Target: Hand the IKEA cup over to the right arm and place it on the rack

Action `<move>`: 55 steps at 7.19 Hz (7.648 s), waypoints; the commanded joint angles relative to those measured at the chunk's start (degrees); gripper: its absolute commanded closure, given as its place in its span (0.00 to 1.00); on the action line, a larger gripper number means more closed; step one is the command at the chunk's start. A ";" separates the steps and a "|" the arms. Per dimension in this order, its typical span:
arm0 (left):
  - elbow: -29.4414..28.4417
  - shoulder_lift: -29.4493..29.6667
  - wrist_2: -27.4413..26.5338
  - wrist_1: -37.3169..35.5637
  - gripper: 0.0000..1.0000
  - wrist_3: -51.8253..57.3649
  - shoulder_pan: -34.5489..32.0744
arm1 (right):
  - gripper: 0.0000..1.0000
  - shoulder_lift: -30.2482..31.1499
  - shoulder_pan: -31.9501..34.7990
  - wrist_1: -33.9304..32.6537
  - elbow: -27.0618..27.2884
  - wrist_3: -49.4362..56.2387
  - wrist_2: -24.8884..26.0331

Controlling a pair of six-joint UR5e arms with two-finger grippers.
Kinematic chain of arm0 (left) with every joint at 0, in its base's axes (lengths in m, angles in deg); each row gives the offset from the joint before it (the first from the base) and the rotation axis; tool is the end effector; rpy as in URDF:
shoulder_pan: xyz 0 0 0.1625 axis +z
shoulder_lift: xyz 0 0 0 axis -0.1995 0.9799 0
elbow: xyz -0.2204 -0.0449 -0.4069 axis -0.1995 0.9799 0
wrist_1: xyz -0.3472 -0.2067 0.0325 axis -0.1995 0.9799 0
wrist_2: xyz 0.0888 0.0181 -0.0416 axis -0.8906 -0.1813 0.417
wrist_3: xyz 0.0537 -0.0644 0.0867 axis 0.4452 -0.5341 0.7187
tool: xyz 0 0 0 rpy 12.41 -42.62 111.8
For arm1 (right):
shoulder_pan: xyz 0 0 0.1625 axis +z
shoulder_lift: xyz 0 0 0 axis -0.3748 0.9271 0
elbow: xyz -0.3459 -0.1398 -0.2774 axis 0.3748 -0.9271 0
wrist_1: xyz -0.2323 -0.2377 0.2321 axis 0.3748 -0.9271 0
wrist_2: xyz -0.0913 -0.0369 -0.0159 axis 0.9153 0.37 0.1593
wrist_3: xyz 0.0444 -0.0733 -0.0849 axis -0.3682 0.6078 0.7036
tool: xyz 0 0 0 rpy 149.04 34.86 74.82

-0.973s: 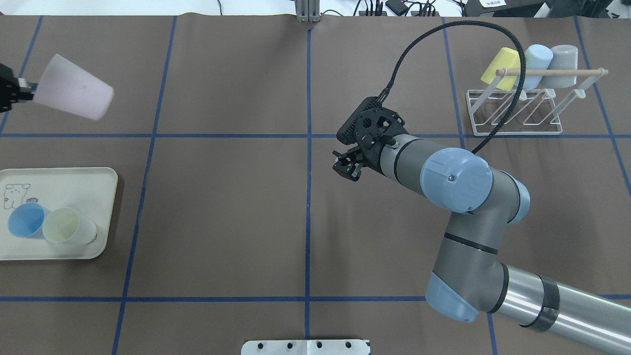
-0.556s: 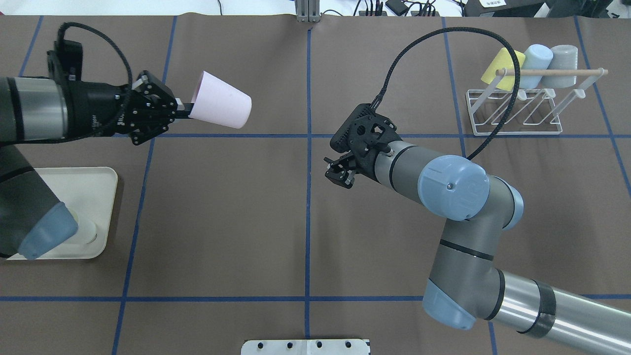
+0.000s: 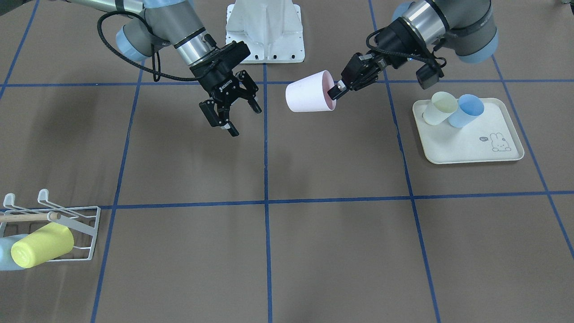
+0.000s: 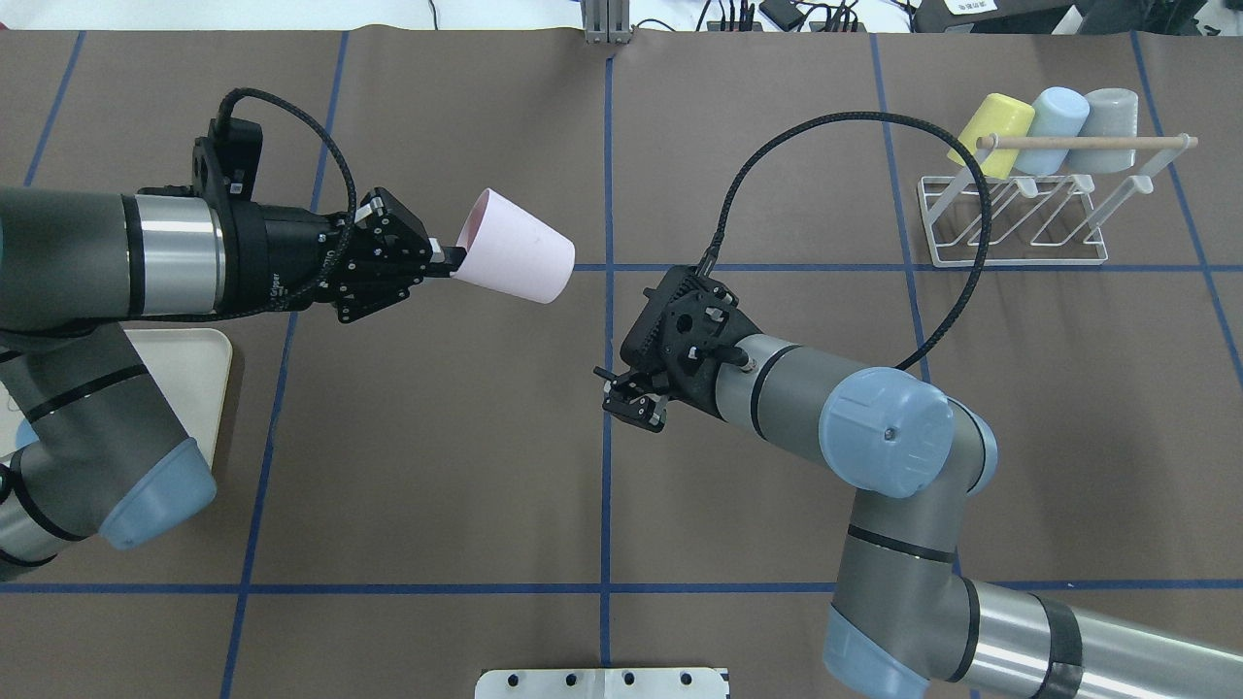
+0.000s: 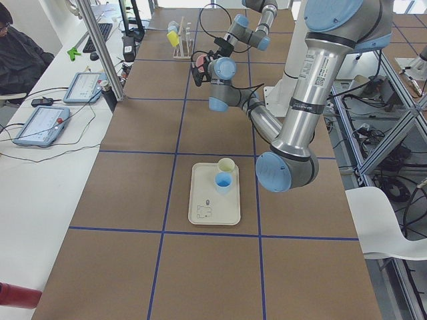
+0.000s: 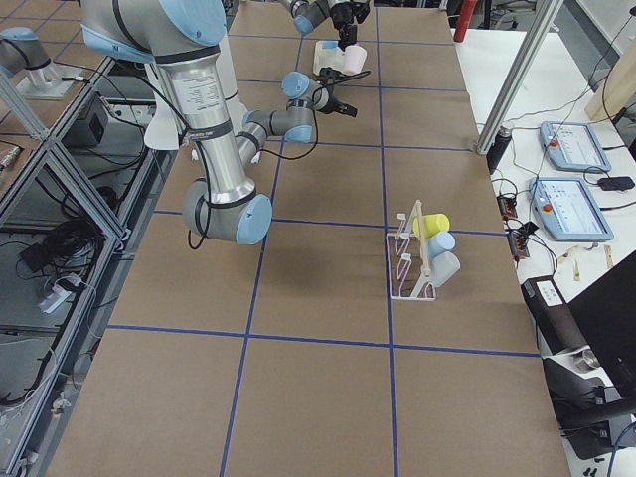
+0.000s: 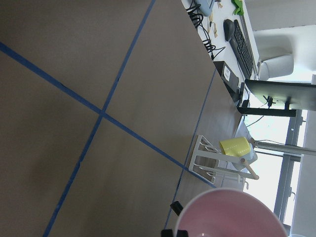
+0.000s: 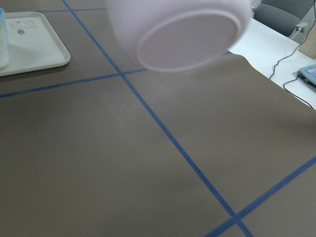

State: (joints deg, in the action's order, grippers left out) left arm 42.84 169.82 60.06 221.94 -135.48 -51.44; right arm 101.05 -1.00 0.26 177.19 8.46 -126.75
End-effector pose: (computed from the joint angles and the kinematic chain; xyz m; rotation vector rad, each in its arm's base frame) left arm 0.3634 -0.4183 0.2532 -0.0137 1.7416 -0.4583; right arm -0.5297 -0.3658 0.2516 1.2156 -0.9262 -0.6433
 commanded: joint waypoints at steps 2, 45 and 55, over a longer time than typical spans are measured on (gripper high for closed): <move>0.11 -0.30 0.46 0.52 1.00 7.25 1.61 | 0.01 0.45 -1.93 5.72 -0.05 0.18 -0.88; -3.14 -12.78 -1.21 -0.27 0.00 37.51 2.41 | 0.82 -0.08 13.59 -29.88 0.83 16.07 0.78; -3.84 -12.25 -3.50 -0.01 0.00 37.07 3.02 | 0.75 12.31 28.48 -61.60 11.64 67.94 21.79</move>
State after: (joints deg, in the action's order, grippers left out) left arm 39.08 157.39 56.57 221.93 -98.40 -48.42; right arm 111.92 27.49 -61.39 188.86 75.76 -106.85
